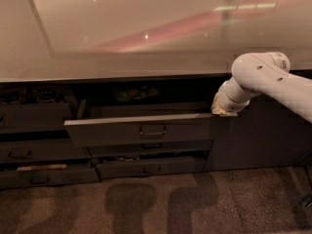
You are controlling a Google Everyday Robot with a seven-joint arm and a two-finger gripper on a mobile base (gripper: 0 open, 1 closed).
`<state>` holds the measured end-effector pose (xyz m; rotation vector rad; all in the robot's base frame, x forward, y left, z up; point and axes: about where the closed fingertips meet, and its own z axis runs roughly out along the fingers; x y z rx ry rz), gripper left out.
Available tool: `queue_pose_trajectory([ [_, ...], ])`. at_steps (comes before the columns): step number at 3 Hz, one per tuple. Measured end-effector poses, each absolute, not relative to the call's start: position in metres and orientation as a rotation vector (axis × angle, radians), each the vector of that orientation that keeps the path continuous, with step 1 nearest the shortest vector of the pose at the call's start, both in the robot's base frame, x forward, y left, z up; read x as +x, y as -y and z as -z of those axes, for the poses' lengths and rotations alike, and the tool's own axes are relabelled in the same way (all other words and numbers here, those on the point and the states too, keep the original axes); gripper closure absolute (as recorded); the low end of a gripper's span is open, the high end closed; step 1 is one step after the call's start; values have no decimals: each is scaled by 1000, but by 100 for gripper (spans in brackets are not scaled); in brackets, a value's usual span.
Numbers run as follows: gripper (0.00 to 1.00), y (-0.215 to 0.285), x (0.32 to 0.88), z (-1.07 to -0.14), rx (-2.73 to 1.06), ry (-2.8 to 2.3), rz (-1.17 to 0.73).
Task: Open top drawer
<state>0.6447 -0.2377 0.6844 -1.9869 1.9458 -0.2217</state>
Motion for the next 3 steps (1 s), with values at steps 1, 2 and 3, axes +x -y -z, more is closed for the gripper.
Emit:
queue_pose_trajectory([
  [1,100,238,645,-686,-1987,-1946,222],
  [2,100,237,617,-675,-1991,-1945,221],
  [3,100,237,616,-675,-1991,-1944,222],
])
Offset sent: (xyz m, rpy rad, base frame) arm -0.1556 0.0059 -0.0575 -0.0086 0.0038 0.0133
